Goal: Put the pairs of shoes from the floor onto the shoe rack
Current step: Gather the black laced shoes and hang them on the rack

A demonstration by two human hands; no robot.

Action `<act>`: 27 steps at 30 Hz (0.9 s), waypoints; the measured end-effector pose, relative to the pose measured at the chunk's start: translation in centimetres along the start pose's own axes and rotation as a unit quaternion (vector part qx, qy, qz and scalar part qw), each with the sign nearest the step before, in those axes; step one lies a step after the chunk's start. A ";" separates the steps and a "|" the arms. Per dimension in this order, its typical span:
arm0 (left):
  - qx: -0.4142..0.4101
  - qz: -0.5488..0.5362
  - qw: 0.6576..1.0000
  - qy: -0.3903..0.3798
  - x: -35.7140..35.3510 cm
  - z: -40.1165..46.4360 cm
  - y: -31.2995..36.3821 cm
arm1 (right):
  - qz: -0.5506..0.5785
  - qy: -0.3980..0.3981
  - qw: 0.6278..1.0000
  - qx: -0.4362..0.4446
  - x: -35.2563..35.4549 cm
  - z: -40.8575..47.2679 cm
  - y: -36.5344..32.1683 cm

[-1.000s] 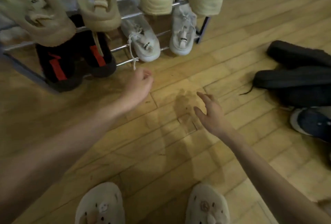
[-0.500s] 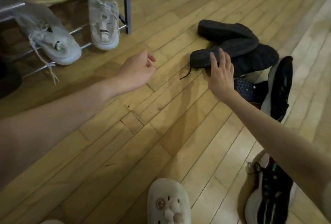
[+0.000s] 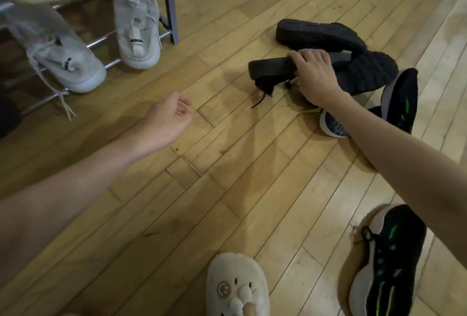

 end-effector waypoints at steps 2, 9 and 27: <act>0.007 -0.020 1.000 0.011 0.8 -0.1 0.0 | 0.026 -0.005 0.999 0.041 0.8 -0.6 -2.5; -0.014 -0.041 0.999 -0.007 2.0 -1.1 -0.1 | 0.068 -0.089 0.976 0.187 3.5 -3.1 -10.8; 0.042 -0.161 0.980 -0.113 -2.7 -3.0 -1.5 | 0.245 -0.063 0.964 0.076 0.6 -8.3 -13.4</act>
Point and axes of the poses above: each hand's wrist, its own z-axis towards the middle knuckle, its own x-axis out of the back of the hand, y = z × x, the point moved 6 cm from there along z, towards the middle knuckle, and after that the axes turned 4 degrees about z, right-handed, at the moved point
